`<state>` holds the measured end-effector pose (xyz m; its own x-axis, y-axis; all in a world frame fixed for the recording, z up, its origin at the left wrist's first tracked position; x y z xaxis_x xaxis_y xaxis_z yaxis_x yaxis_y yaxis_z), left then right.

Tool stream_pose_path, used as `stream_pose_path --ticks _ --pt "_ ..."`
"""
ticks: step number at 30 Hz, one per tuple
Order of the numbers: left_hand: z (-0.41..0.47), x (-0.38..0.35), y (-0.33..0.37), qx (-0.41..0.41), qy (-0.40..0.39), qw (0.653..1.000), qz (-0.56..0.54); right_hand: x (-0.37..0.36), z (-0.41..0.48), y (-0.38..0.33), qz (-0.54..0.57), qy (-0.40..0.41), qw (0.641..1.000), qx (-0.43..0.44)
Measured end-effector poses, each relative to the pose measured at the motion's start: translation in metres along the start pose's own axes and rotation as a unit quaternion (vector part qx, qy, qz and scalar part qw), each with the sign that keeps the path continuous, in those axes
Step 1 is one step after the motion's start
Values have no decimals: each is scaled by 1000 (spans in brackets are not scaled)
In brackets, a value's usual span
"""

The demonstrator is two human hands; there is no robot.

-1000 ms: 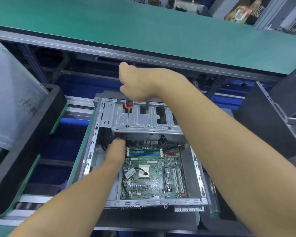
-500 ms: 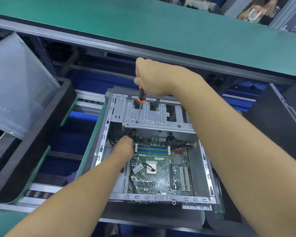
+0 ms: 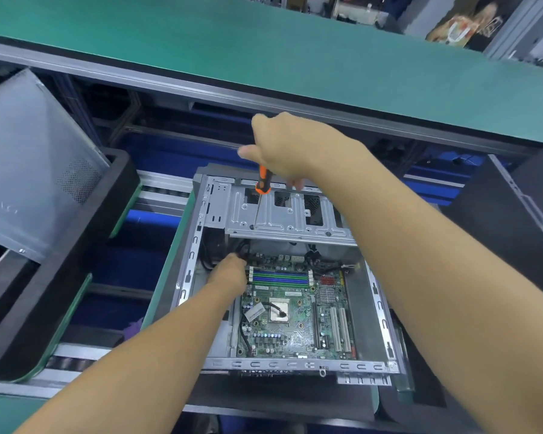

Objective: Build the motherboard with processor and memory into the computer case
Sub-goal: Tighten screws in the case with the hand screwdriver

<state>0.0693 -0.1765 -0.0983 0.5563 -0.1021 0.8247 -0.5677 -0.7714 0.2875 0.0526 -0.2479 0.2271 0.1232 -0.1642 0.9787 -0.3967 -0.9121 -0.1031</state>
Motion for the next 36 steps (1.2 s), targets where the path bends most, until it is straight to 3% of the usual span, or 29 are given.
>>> stream_pose_path --ticks 4,8,13,17,25,28,32,36 --pt "-2 0 1 -8 2 1000 -12 -4 2 1 32 -5 999 -31" --pt "-3 2 1 -13 4 1000 -11 -7 2 -4 41 -59 997 0" --pt "-6 -1 4 -17 9 1000 -12 -1 1 -2 -31 3 999 -11" --pt "-4 -6 7 -26 -1 1000 -2 -4 -1 3 37 -26 997 -56" --pt "-7 -9 11 -52 10 997 59 -9 2 3 -37 -51 996 -62" --pt "-7 -8 13 -61 16 996 66 -5 0 11 30 -37 994 -101" --pt "-7 -7 12 -56 13 997 57 -8 -1 6 60 -63 993 -74" --pt "-7 -9 12 -50 12 997 58 -5 -1 -1 -30 -28 998 -56"
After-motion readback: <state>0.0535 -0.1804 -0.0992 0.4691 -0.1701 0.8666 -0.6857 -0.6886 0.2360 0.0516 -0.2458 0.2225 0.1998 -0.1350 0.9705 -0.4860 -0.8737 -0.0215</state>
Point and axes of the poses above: each hand's wrist, its own z-axis towards the middle knuckle, its own x-axis out of the back of the hand, y = z × x, the point moved 9 cm from there along z, towards the middle knuckle, and after that the axes turned 3 degrees about z, right-handed, at the moved point
